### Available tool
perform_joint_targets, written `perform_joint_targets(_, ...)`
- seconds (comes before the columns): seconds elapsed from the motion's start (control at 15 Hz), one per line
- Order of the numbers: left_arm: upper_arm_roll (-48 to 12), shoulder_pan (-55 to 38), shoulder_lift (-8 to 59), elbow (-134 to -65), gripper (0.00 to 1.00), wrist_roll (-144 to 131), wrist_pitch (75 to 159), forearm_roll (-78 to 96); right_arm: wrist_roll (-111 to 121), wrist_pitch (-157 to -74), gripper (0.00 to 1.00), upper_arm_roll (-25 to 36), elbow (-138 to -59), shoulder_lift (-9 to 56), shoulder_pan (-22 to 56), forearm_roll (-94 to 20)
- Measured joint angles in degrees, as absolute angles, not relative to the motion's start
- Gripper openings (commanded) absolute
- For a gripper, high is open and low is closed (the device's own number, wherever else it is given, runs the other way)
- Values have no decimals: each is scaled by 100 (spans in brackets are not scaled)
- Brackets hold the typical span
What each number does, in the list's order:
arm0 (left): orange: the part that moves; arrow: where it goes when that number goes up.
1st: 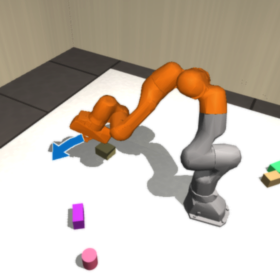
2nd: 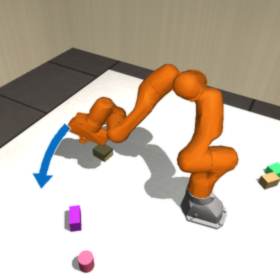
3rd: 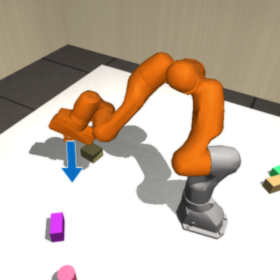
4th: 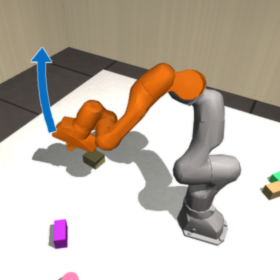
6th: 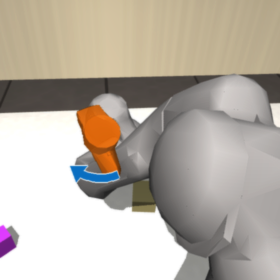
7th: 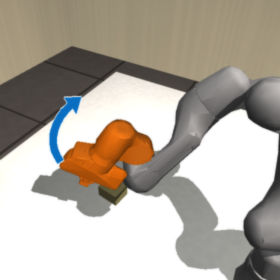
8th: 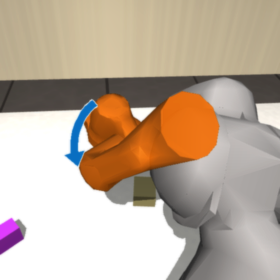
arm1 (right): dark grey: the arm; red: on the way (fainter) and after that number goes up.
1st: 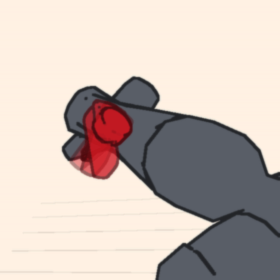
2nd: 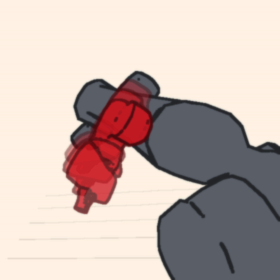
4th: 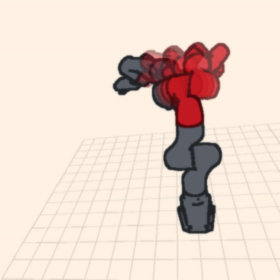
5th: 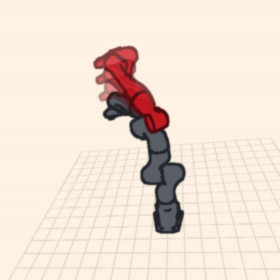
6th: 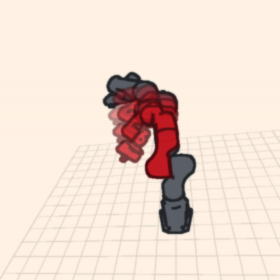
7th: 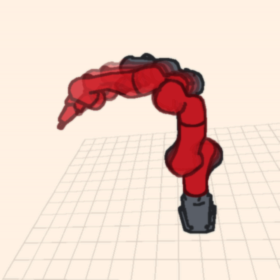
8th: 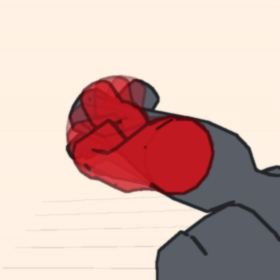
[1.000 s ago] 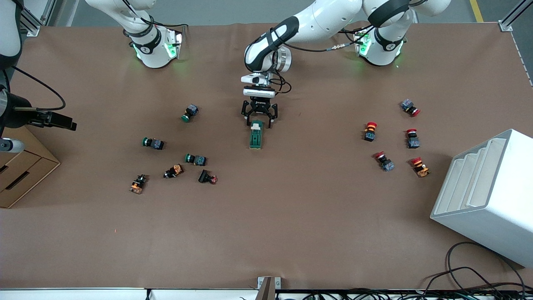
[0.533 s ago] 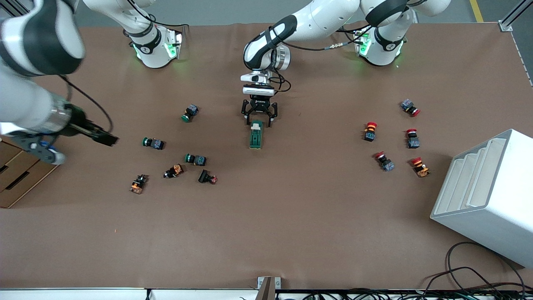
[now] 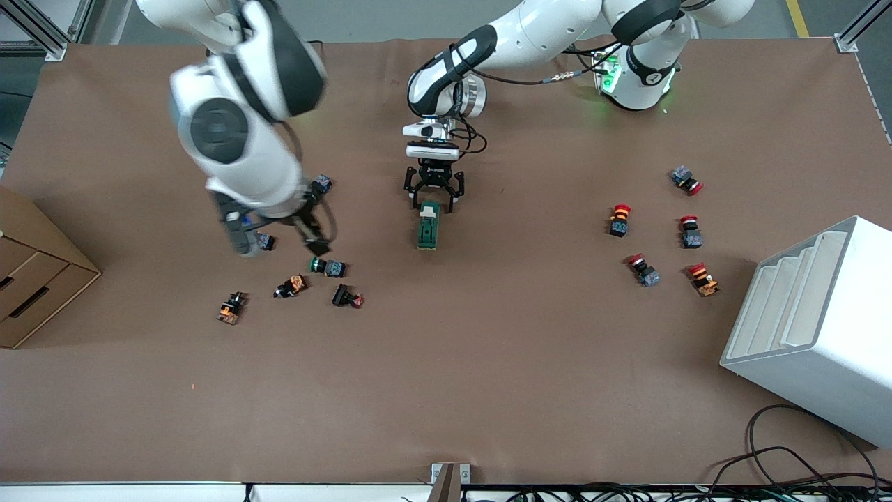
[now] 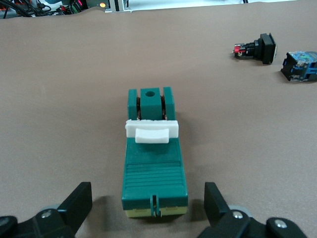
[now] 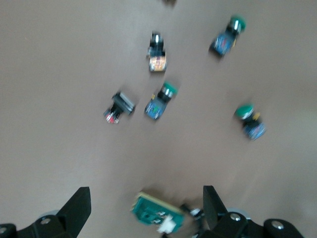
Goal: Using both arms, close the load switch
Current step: 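Bring the right gripper down beside the white lever of the switch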
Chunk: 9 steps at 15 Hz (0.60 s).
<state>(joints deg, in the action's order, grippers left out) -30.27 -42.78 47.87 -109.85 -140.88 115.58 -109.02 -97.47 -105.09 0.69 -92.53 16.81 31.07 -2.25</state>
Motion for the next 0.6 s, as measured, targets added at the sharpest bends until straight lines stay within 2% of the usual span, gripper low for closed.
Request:
perform_joint_targets(0.33, -3027, -4291, 4787, -10985, 100, -14088, 11556, -10902, -11771, -12198, 100, 70, -9869, 2233, 3847, -227)
perform_joint_targets(0.6, -3027, -4297, 4789, -10986, 100, -14145, 11557, -10902, -12257, -12757, 100, 72, -9891, 2810, 4137, -387)
